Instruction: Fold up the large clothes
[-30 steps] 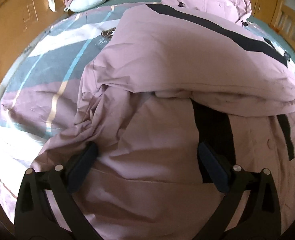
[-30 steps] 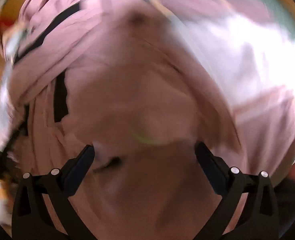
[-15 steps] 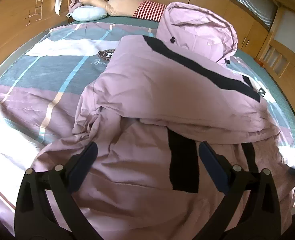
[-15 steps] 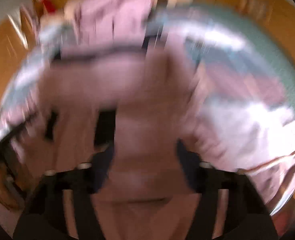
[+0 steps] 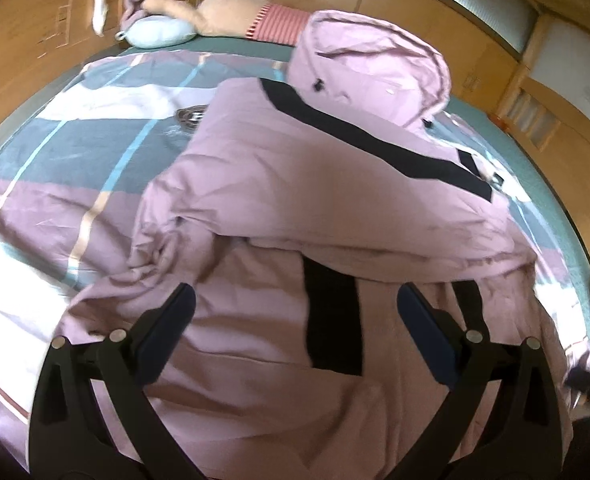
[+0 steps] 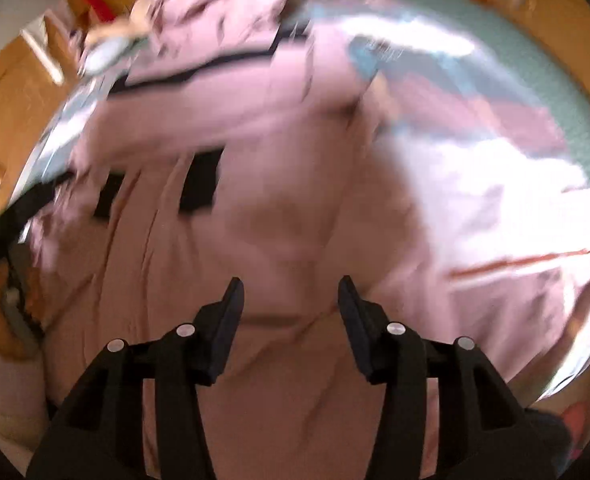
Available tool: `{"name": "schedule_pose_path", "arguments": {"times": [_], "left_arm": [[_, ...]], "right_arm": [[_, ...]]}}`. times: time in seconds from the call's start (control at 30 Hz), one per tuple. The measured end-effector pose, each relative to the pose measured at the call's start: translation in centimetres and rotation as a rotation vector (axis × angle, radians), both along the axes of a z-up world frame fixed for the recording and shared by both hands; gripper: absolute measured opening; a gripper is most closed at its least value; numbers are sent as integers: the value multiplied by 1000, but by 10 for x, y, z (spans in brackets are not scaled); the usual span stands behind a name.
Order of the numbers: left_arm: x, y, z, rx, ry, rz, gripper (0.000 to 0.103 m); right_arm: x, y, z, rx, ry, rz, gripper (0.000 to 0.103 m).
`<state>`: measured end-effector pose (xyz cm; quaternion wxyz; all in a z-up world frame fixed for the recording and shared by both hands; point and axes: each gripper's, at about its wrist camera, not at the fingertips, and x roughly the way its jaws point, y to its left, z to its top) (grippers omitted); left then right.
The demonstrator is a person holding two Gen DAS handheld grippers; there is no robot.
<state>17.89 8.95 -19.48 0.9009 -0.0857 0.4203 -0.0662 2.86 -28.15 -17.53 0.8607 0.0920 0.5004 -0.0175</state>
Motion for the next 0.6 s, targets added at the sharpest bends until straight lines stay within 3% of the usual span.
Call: {"name": "schedule_pose_path", "arguments": {"times": [0.1, 0.13, 0.2, 0.27, 0.3, 0.33, 0.37, 0.43, 0.47, 0.6], "left_arm": [[0, -8, -7, 28, 18, -20, 101], [0, -9, -10, 32, 24, -19, 101], [0, -7, -12, 28, 34, -10, 101], [0, -1, -9, 18, 29, 1, 101], [0, 3, -5, 14, 18, 12, 101], [1, 6, -2, 14, 11, 24, 101], [2, 8, 0, 14, 10, 32, 101], [5, 13, 1, 4, 22, 46, 101], [6, 15, -1, -2, 33, 51, 101], [12, 17, -16, 6, 98, 64, 101]], "right_arm": [[21, -13, -3, 48, -9, -36, 51], [29, -18, -14, 60, 34, -46, 51], [45, -25, -51, 47, 225, -108, 51], [43, -22, -54, 78, 270, -177, 51], [42, -19, -47, 40, 277, -196, 51], [39, -16, -34, 0, 253, -220, 51], [38, -9, -10, -54, 159, -239, 52], [47, 4, 26, -115, 11, -217, 71], [62, 14, 48, -125, -84, -171, 77], [152, 43, 90, -154, -205, -29, 81]]}}
